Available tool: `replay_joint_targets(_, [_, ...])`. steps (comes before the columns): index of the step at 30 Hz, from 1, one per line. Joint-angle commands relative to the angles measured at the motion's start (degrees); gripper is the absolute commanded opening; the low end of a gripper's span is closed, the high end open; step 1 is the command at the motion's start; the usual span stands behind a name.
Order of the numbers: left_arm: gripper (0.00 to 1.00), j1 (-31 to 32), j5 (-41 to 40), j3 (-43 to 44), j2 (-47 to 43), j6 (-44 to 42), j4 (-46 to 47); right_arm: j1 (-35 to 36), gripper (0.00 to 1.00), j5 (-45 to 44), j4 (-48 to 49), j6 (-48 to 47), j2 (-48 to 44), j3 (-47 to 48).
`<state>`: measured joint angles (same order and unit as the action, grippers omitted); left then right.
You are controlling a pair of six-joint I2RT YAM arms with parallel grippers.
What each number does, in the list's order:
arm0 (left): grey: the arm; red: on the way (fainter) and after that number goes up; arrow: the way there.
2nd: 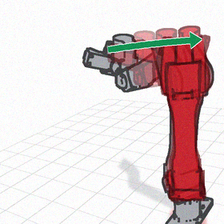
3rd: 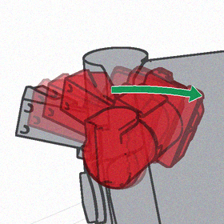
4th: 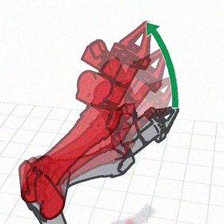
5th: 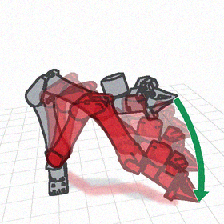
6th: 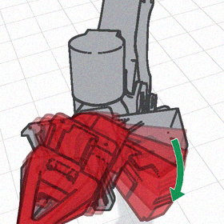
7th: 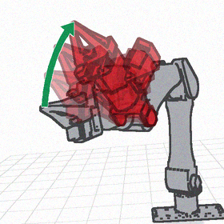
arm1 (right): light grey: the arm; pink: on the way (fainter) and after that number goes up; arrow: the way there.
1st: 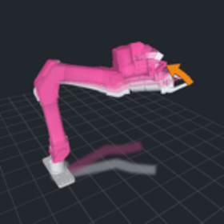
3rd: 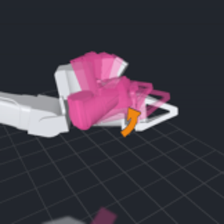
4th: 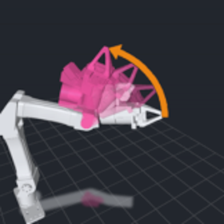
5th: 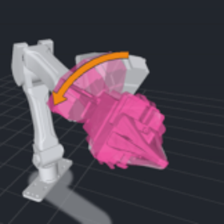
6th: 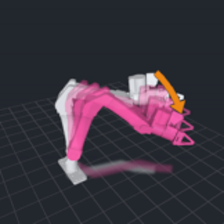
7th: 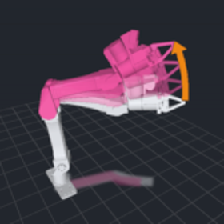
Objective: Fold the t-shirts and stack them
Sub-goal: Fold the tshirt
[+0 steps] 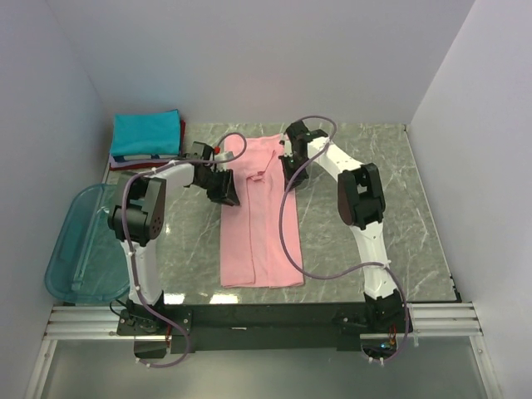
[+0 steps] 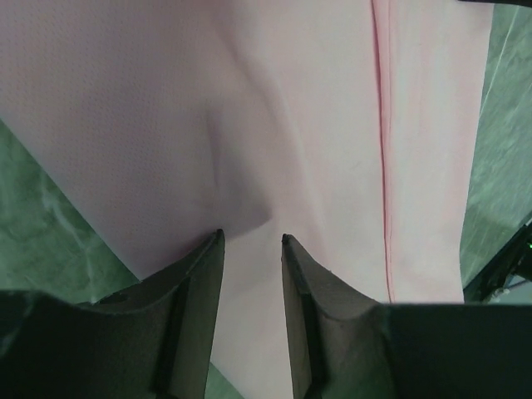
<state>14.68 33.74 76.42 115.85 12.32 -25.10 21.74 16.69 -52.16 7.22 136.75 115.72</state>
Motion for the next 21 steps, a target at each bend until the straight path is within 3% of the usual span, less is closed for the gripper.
replay_joint_targets(1, [0.4, 0.09, -1.83, 3.82, 1.82, -1.15, 0.58, -0.47, 0.0, -7.98, -2.06, 0.25, 3.78, 3.63])
replay_joint_targets(11, [0.41, -0.26, -3.5, 11.99, 7.38, -2.91, 0.32, -1.08, 0.04, -8.34, 0.65, -0.98, 5.2, 9.26])
replay_joint_targets(14, [0.46, -0.35, -2.54, 12.87, 3.69, -4.57, 0.23, -1.17, 0.16, -7.37, 1.8, -3.09, 0.73, 9.08])
replay_joint_targets(15, [0.51, -0.44, -2.27, 13.14, 2.46, -5.1, -0.03, -1.08, 0.29, -7.11, 1.89, -4.48, -2.59, 9.17])
replay_joint_targets(17, [0.56, -0.44, -1.57, 13.84, -2.28, -7.82, -0.47, -1.0, 0.42, -7.02, 2.06, -6.07, -6.21, 9.26])
replay_joint_targets(18, [0.66, -0.53, -1.48, 13.93, -4.21, -8.7, -0.47, -0.99, 0.51, -7.72, 2.32, -8.34, -10.41, 9.17])
replay_joint_targets(20, [0.78, -0.7, -0.95, 13.4, -10.54, -11.33, -0.39, -0.64, 0.59, -8.25, 2.94, -11.86, -14.82, 8.12])
replay_joint_targets(21, [0.92, -0.88, -0.6, 13.05, -12.82, -11.7, -0.04, -0.38, 0.63, -9.03, 3.46, -13.27, -19.19, 7.77])
